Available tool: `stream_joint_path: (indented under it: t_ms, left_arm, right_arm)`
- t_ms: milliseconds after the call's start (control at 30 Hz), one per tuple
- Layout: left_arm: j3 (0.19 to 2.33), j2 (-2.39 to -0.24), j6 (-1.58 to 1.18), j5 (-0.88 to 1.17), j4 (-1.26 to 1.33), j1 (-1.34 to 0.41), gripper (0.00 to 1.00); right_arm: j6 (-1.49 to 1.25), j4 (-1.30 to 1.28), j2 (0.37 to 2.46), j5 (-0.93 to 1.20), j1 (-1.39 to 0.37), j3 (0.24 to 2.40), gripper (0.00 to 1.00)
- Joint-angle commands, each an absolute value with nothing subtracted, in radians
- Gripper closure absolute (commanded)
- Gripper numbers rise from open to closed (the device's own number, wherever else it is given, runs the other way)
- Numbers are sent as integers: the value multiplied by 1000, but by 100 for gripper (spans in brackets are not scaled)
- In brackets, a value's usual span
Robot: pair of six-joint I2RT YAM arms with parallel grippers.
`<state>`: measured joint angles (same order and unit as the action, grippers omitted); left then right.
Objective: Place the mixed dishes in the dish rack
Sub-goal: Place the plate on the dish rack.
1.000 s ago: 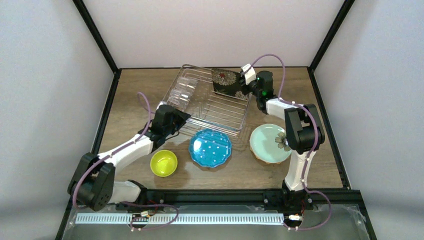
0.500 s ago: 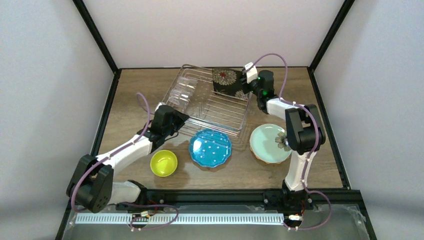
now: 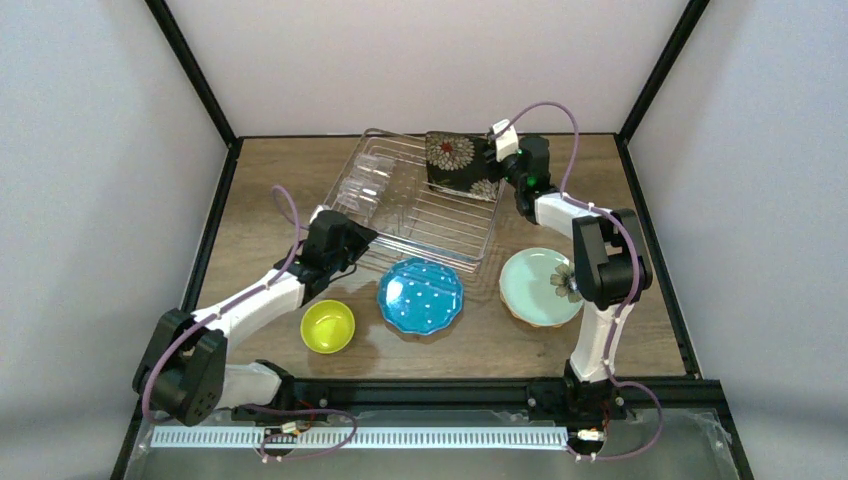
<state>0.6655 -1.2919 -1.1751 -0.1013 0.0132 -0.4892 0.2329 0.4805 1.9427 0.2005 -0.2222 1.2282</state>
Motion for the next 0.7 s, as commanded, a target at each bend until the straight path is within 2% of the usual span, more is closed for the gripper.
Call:
stream_joint_path:
  t_ms: [0, 433, 667]
  left_arm:
    - [672, -1289, -1178, -123, 7, -493, 9]
    - [672, -1318, -1177, -122, 6, -492, 8]
    - [676, -1346, -1176, -107, 6, -493, 8]
  right_arm:
    - [221, 490, 1948, 169, -215, 1257, 14]
    - [198, 451, 2021, 156, -211, 1283, 16]
    - [171, 469, 2015, 167, -210, 1242, 26]
